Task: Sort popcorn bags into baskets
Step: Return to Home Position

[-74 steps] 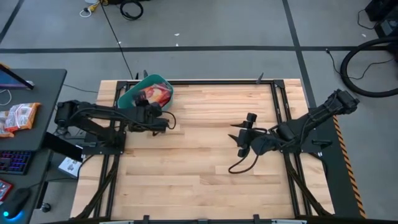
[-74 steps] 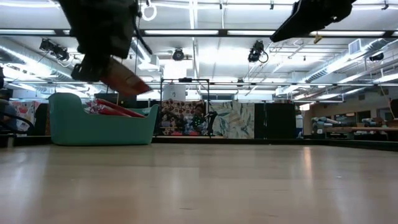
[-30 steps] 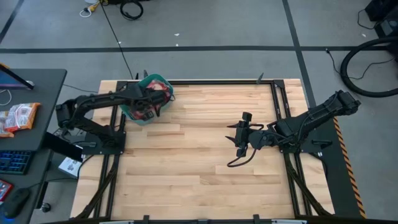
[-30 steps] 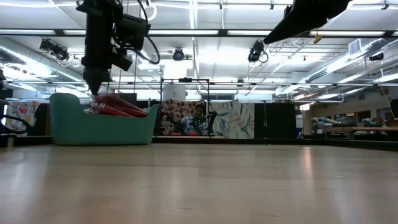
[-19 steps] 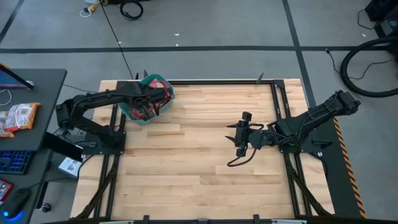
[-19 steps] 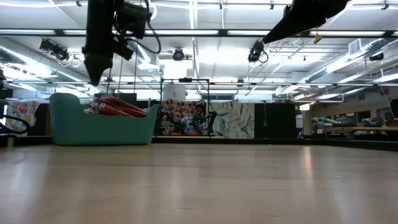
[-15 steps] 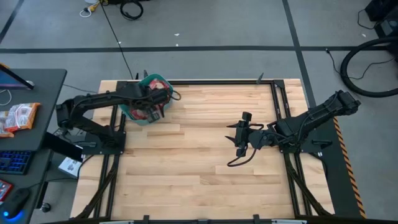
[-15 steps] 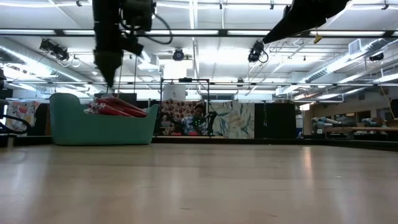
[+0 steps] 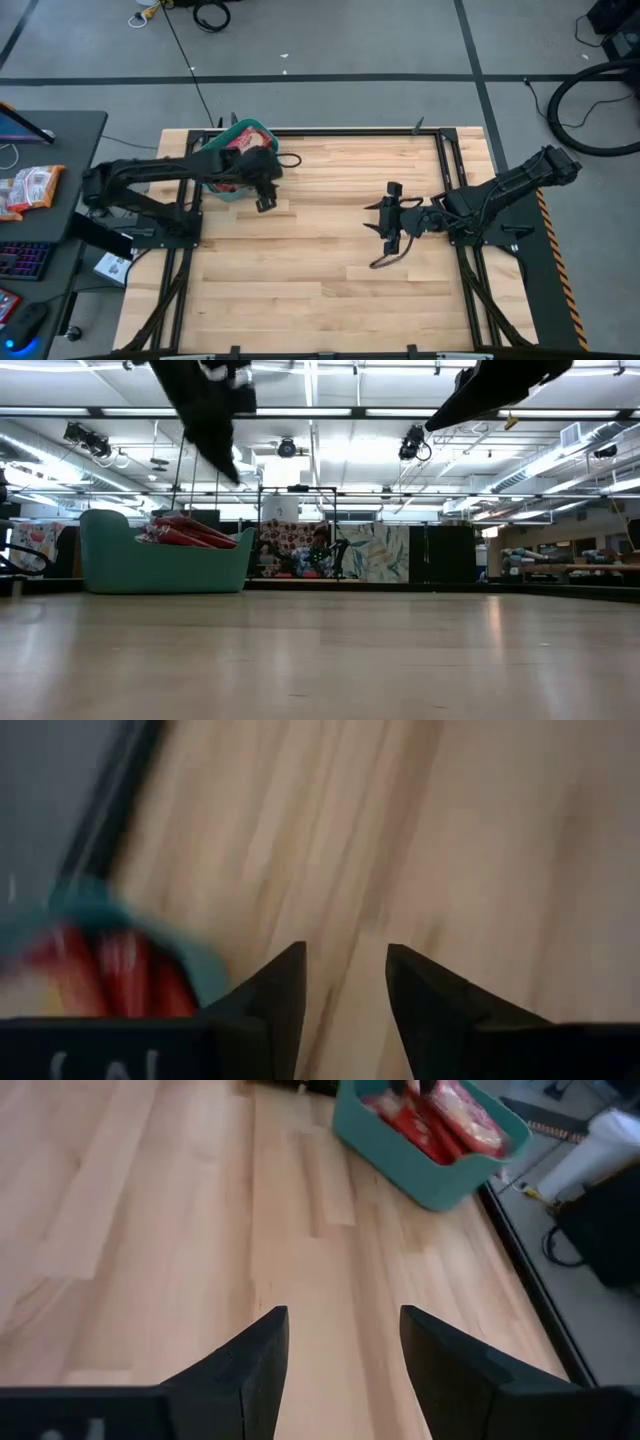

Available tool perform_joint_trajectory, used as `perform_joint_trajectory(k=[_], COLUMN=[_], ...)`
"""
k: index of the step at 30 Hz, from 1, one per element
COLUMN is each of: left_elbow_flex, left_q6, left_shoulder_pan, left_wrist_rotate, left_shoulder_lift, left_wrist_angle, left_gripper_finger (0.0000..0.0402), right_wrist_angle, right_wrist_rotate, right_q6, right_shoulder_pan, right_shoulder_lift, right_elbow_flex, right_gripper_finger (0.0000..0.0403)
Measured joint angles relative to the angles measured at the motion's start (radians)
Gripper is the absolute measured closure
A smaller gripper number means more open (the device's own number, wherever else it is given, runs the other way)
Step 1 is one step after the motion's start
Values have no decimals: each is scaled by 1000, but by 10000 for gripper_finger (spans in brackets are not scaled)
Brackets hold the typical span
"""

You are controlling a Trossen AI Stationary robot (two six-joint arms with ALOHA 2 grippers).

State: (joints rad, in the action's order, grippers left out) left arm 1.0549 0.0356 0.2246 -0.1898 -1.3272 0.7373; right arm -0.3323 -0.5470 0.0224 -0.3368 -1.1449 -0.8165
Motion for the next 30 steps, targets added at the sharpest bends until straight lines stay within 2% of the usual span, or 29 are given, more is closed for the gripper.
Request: perform_joint_trajectory(k=[4,9,14,20,27,30], left_elbow_flex=[2,-31,-219,-409,-585,-652], left_q6=[-13,-25,-28,-75,-89,-111], left_shoulder_pan=[-55,-122,-144,-127,-123,-121], left_wrist_rotate=[-1,-7,24,96,92,30], left_shoulder_lift=[102,214,342,461,606,661], left_wrist_angle=[-58,-123,-362,-527,-721,-798], left_gripper_finger=[266,272,272,272,272,272], right_wrist_angle=[-7,62,181,236,272,271], right_wrist_rotate=[50,103,141,205,283,301], right_q6=[11,13,48,75,75,83], right_shoulder_pan=[64,124,154,196,279,319], right_shoulder_lift=[53,149,257,399,586,668], right_elbow_flex=[18,118,236,349,445,480], right_gripper_finger=[214,229,234,235,235,235])
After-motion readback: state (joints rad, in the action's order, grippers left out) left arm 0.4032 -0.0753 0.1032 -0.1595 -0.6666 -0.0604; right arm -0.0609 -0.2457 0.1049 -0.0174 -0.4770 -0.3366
